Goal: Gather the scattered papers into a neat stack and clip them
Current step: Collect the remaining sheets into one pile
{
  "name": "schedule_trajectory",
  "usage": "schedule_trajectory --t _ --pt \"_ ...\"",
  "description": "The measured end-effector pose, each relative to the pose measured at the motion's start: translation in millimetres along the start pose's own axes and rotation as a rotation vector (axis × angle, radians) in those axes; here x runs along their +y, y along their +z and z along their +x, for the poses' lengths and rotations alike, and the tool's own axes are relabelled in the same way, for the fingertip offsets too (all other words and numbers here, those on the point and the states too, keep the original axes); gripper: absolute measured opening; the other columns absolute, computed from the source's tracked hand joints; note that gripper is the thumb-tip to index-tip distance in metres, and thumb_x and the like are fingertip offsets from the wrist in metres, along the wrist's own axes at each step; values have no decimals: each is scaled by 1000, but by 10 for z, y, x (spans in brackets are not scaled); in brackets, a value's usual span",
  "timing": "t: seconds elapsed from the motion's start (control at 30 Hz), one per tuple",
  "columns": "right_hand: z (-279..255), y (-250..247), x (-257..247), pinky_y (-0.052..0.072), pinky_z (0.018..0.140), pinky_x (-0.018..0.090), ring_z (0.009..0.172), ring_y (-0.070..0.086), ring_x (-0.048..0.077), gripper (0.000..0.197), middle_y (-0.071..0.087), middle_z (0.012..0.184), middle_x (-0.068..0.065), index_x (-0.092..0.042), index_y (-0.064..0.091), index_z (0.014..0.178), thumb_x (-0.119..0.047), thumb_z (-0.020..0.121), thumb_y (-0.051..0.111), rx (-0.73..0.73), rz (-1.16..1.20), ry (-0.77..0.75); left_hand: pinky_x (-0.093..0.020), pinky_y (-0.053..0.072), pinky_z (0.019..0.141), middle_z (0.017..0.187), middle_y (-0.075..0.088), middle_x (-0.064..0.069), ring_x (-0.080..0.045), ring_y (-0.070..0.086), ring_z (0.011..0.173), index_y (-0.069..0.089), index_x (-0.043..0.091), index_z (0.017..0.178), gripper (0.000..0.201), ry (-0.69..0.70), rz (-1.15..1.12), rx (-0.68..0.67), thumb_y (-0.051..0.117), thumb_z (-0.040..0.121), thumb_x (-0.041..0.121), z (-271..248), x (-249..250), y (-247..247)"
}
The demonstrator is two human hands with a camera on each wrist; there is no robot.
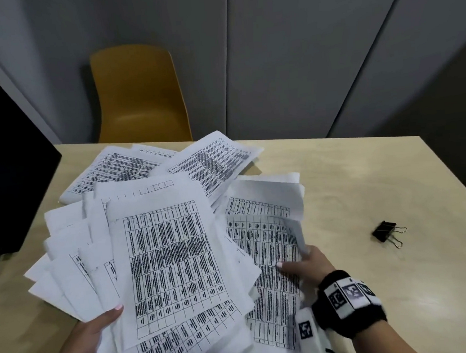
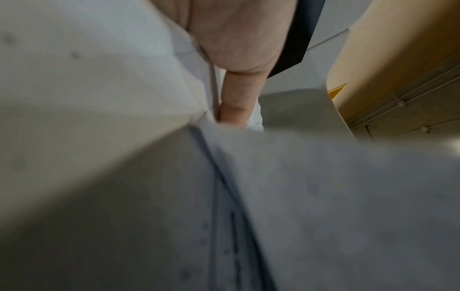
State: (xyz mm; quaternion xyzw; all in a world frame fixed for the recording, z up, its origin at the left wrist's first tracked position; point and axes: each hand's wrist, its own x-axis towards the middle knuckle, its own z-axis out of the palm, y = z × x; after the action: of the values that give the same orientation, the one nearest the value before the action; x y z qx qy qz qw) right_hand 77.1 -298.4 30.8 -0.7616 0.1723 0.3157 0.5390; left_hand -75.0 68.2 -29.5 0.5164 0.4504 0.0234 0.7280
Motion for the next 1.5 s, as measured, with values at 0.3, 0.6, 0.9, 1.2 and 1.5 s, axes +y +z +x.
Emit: schedule_trajectory --t 0.3,0.6,0.9,1.2,1.5 --pt "-128 144 440 46 86 33 80 58 17 34 61 83 -2 -8 57 101 -12 73 76 9 61 -13 -38 35 95 110 63 -17 -25 59 94 57 -5 117 37 1 57 -15 60 81 3 -98 53 75" --pt "-181 57 498 47 58 22 66 60 16 23 64 68 2 -8 58 87 -6 72 76 5 145 3 -30 27 95 112 56 -17 -21 50 103 53 -12 116 34 33 86 -51 56 84 -3 -225 134 173" --pt "-334 -238 482 47 47 27 54 47 19 18 50 67 9 -7 48 92 3 83 60 282 199 25 -28 23 95 121 56 -18 -17 44 107 51 -11 122 40 7 119 -79 58 84 -1 -283 149 222" --pt "-543 -734 91 39 71 29 79 56 25 17 58 80 9 9 66 94 -1 80 66 741 -192 -436 -34 25 103 43 64 -1 -3 58 73 48 4 114 31 26 218 -52 56 85 -4 -551 327 561" --pt "-668 -445 -394 40 43 5 43 52 -6 22 58 57 -7 -11 56 68 7 80 63 624 268 -698 -33 30 91 75 65 -5 -29 54 94 58 -5 104 26 81 271 -51 62 79 -7 -328 112 461"
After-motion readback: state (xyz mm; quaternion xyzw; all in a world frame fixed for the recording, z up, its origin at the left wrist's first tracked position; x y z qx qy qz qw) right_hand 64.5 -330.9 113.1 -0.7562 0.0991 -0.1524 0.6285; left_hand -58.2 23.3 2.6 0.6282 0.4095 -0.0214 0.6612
